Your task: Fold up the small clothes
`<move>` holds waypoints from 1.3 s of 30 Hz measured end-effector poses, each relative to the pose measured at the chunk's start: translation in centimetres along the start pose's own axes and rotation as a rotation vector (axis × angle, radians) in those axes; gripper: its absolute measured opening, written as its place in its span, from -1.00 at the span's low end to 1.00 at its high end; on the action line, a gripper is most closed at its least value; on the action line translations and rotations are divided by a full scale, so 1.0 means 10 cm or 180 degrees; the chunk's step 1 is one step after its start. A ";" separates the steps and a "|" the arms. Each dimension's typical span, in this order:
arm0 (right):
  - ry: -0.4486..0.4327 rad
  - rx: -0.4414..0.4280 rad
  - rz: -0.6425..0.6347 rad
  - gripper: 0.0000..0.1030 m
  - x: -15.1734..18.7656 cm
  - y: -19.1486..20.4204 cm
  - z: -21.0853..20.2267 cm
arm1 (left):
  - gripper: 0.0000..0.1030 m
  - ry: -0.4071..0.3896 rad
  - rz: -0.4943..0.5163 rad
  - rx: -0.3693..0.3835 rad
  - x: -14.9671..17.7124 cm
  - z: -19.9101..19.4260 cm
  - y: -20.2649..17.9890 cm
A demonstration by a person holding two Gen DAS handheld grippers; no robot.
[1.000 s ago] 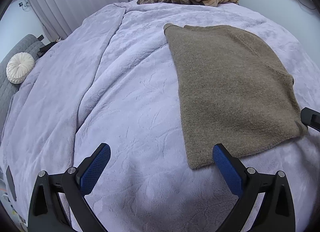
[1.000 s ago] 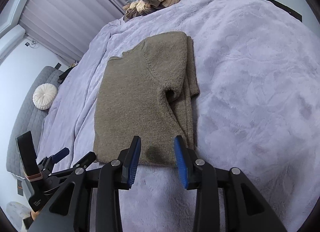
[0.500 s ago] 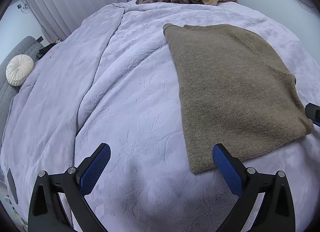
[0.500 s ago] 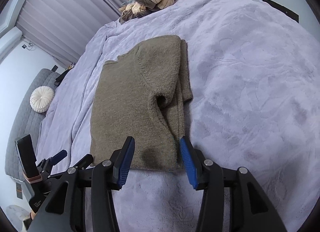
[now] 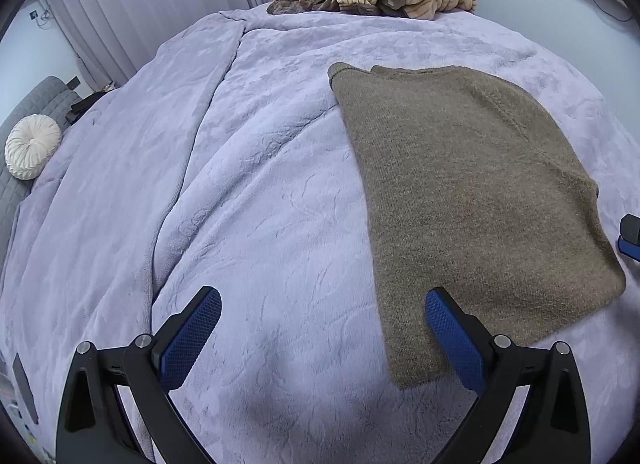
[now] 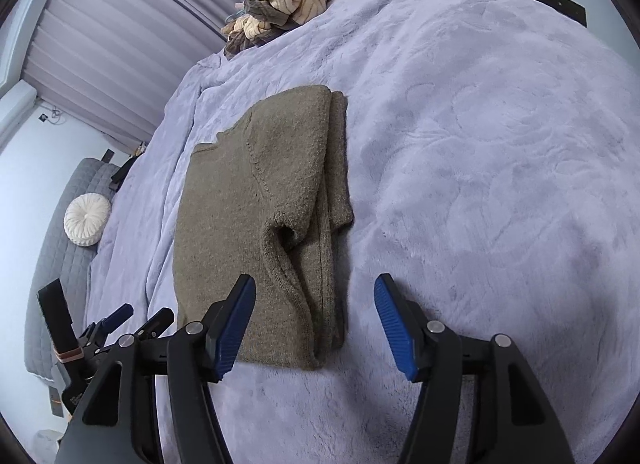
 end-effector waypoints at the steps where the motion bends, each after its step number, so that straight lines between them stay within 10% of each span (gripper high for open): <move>1: 0.0012 -0.0021 0.0018 0.28 -0.01 0.00 0.01 | 0.99 0.0014 -0.0012 0.0030 -0.01 0.01 0.00; 18: 0.0005 -0.0346 0.0282 0.39 -0.40 -0.10 0.26 | 0.99 0.0213 -0.0402 0.0873 -0.49 0.35 -0.16; 32: 0.0433 -0.0382 0.0329 0.39 -0.74 -0.14 0.92 | 0.99 0.0414 -0.0578 0.1500 -0.73 0.68 -0.44; 39: 0.0761 -0.0833 0.0013 0.46 -0.68 0.21 1.14 | 0.99 0.0526 -0.0628 0.1869 -0.79 0.72 -0.75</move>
Point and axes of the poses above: each gripper's, at about its wrist camera, not at the fingertips, and z roughly the way its jaws point, y to its left, x to its underside, the point moved 10 cm from there along z, roughly the way its jaws point, and after that the axes turned 11 degrees about -x, right-handed, at the moved point
